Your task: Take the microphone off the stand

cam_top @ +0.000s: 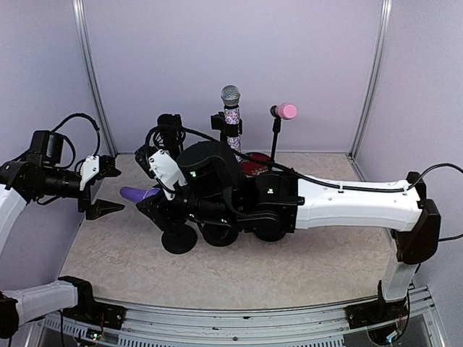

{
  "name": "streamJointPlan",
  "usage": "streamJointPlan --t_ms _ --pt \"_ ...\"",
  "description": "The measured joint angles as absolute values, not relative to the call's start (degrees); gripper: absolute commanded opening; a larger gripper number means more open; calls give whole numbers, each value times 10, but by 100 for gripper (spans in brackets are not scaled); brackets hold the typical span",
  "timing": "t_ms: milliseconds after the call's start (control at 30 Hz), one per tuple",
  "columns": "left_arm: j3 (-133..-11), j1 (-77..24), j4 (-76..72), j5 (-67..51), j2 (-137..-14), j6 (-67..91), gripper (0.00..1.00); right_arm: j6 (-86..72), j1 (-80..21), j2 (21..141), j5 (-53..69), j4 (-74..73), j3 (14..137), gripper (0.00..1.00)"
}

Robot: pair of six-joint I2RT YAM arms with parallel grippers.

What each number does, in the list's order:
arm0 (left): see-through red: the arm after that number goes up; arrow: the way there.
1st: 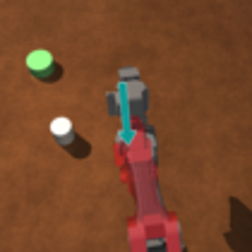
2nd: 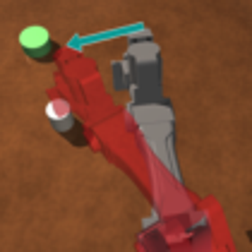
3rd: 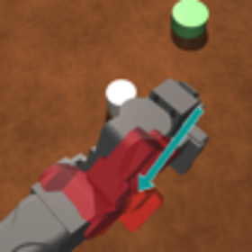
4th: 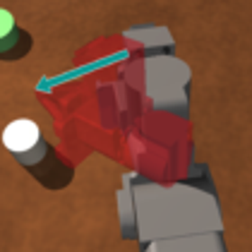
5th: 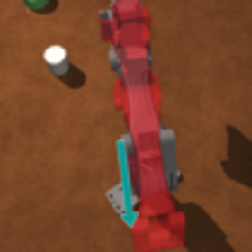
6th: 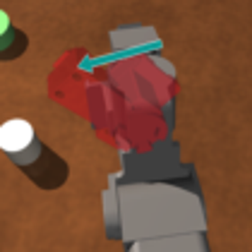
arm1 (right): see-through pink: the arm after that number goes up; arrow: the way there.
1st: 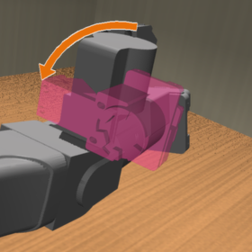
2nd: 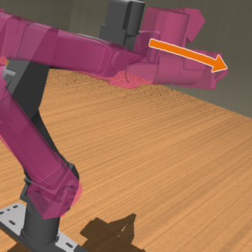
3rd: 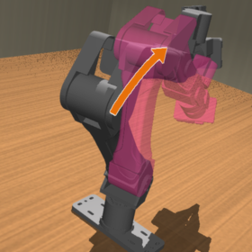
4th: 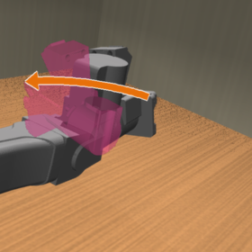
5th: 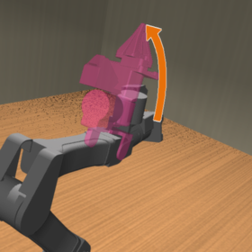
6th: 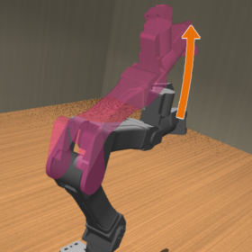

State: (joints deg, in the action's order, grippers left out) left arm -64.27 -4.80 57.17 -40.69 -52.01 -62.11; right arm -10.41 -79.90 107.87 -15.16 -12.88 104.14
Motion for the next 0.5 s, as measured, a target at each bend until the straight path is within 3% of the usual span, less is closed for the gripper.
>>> streamJointPlan --t_ms 500 --pt "-625 -107 650 -400 -510 -728 63 -151 -755 1138 41 -62 1064 0"
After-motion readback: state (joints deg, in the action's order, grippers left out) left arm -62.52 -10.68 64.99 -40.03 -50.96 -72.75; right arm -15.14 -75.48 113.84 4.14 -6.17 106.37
